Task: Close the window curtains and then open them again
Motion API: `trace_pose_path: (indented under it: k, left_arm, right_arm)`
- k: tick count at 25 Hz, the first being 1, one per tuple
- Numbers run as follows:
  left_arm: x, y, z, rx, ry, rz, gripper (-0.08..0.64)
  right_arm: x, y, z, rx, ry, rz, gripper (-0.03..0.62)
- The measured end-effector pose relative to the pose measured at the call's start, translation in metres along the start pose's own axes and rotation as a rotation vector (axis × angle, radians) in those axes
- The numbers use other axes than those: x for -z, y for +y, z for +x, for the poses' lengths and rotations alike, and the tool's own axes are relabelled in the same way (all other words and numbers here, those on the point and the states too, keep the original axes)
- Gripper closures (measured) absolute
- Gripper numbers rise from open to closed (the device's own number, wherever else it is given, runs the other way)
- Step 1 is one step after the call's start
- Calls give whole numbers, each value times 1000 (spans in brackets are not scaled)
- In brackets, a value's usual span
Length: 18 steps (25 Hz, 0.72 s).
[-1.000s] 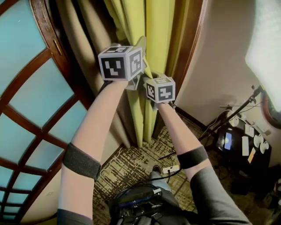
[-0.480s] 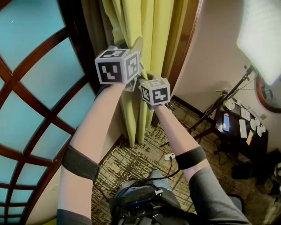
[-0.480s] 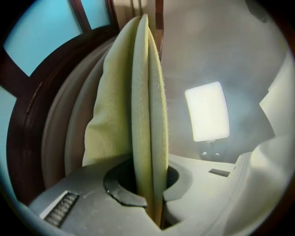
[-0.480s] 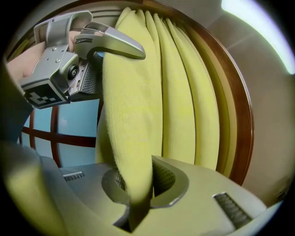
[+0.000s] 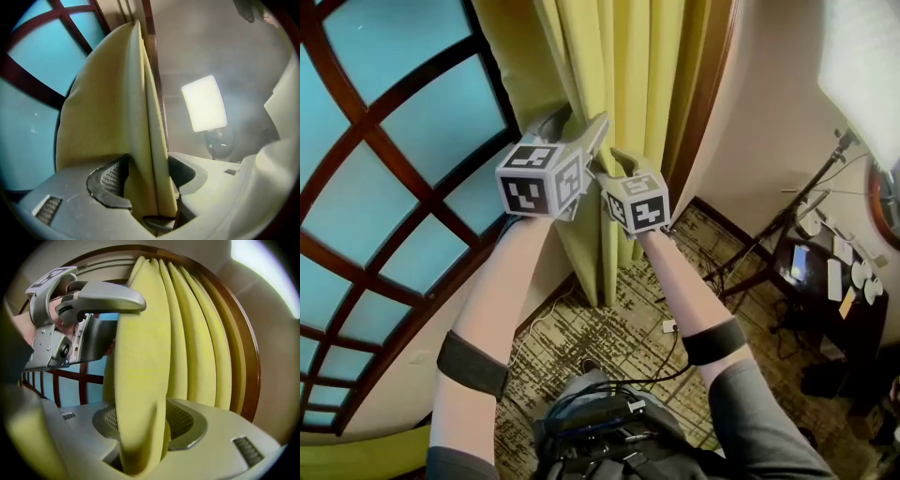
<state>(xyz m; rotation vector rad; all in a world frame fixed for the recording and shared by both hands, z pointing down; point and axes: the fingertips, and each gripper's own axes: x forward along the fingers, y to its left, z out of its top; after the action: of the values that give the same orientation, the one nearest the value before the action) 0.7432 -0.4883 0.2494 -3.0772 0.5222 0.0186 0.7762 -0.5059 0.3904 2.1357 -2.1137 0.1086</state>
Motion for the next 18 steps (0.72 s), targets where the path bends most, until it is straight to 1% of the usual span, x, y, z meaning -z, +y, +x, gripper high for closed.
trace_pose_path:
  k: [3, 5, 9, 12, 15, 18]
  left_arm:
    - [20, -13, -33, -41, 39, 42, 311]
    - [37, -20, -57, -76, 64, 50, 311]
    - [67, -29, -101, -144, 96, 13, 311]
    - [87, -34, -137, -196, 126, 9, 313]
    - [110, -36, -175, -247, 164, 5, 313]
    - [127, -34, -213, -293, 190, -21, 313]
  right_arm:
    - [3, 26, -24, -45, -14, -9, 344]
    - [9, 40, -42, -67, -17, -3, 348]
    - [23, 53, -73, -85, -22, 40, 357]
    - [36, 68, -89, -109, -20, 64, 357]
    - [58, 93, -100, -148, 7, 72, 359]
    - [76, 116, -109, -178, 36, 80, 362]
